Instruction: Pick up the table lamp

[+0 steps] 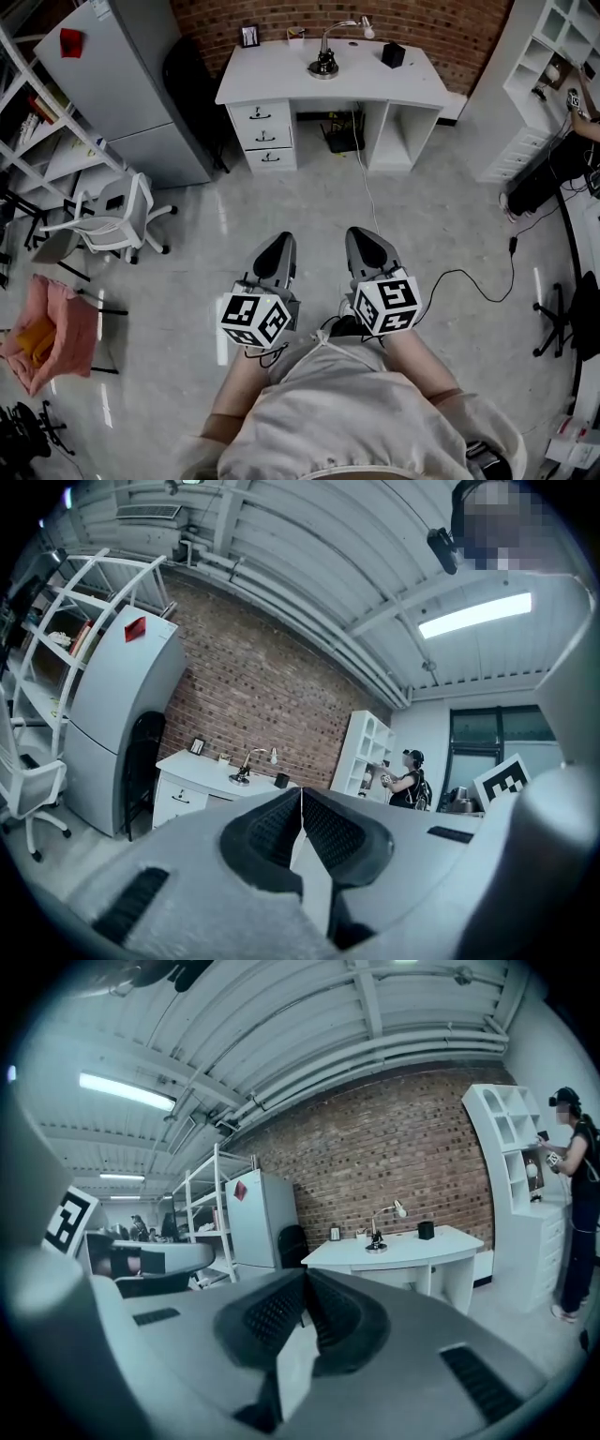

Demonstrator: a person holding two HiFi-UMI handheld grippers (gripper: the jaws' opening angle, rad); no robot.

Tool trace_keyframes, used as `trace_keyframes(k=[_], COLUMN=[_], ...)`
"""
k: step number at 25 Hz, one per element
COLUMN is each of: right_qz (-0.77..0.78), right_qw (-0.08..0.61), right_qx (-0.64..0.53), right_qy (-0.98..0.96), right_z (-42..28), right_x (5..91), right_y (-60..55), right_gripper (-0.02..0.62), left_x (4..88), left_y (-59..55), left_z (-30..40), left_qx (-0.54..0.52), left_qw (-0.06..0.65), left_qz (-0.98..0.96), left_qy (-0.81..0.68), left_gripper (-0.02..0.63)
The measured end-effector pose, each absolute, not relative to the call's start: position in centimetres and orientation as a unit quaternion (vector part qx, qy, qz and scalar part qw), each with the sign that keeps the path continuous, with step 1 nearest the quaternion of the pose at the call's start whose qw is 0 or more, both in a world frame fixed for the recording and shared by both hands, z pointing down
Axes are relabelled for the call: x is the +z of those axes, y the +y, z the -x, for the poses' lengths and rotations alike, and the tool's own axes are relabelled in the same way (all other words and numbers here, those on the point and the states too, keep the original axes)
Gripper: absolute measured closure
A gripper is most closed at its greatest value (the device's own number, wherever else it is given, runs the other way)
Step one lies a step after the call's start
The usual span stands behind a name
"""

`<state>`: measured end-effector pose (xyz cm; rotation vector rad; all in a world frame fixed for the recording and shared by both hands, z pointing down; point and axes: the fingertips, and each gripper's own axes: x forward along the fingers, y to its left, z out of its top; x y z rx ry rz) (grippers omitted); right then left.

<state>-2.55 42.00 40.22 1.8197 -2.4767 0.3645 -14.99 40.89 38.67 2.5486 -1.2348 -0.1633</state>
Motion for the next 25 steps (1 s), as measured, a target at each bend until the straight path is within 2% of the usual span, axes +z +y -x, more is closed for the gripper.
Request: trace_keyframes(k=[12, 25], right_qz=[-0.582, -0.601], right_qw=[0.033, 0.047], right_qx=[0.140, 0.166], right_qy=[-0.800, -0.781], right_z=[-10.8, -14.1], right_x=[41.4, 44.8], right_y=[30.7, 20.6], right_gripper=[0.568, 0.568], left_x=[40.2, 42.8], left_y=[30.8, 18.2], left_z=[1.3, -1.1], left_qx=[-0.034, -0.013], left_qw=[0.158, 0.178], left_qz=[-0.886, -0.888], left_qy=[-0.435, -0.423], left_gripper=[0.586, 0.586])
